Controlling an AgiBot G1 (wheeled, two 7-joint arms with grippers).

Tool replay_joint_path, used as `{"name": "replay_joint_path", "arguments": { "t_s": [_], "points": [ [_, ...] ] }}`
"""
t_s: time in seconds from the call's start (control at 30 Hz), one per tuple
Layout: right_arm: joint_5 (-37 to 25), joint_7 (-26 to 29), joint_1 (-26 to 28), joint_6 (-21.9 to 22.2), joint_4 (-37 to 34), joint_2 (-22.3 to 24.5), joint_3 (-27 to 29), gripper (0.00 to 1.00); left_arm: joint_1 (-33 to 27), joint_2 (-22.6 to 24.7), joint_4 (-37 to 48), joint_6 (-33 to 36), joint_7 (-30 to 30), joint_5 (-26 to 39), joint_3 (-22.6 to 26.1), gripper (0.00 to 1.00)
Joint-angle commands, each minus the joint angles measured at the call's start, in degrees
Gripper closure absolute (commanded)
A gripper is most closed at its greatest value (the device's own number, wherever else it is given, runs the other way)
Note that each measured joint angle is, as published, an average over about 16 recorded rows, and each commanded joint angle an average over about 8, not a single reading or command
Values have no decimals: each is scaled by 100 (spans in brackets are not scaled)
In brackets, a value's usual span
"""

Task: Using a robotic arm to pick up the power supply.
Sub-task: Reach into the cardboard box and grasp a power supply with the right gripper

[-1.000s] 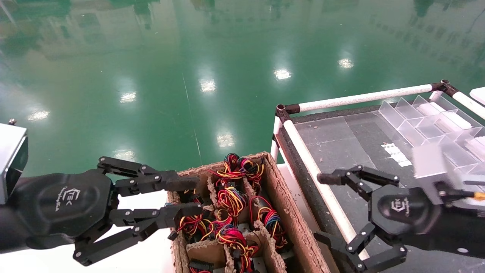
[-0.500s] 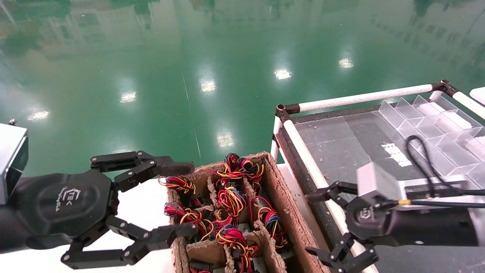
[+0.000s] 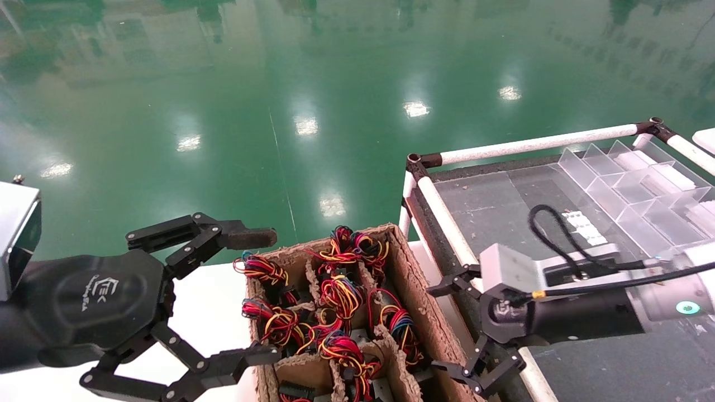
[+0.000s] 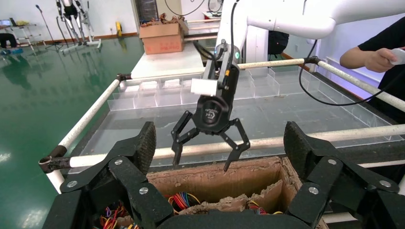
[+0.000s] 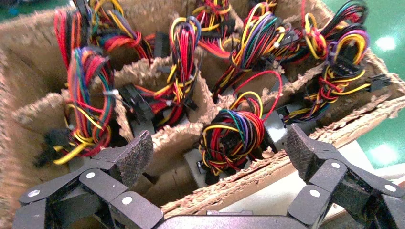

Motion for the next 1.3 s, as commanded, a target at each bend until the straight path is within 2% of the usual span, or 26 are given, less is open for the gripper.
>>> {"name": "replay_joint_path", "arguments": {
  "t_s": [0.03,0.27,0.63,0.93,1.3],
  "points": [
    [-70,-129,124,2,-139,-115,-133,0,0,0,0,0,0,0,0,0],
    [-3,-483,395,-42,-355,-242,-303,0,1,-1,1,-2,1,-1,1,0],
    [6,-446,362,-15,-323,-229,-295,0,1,-1,2,-3,1,-2,1,0],
    [-172,-436,466,134,-203,-337,-479,0,0,-1,4,-2,2,-3,3,0],
    [-599,-524,823,76,-649,-733,-886,0,-1,-1,5,-2,4,-4,5,0]
  ]
}}
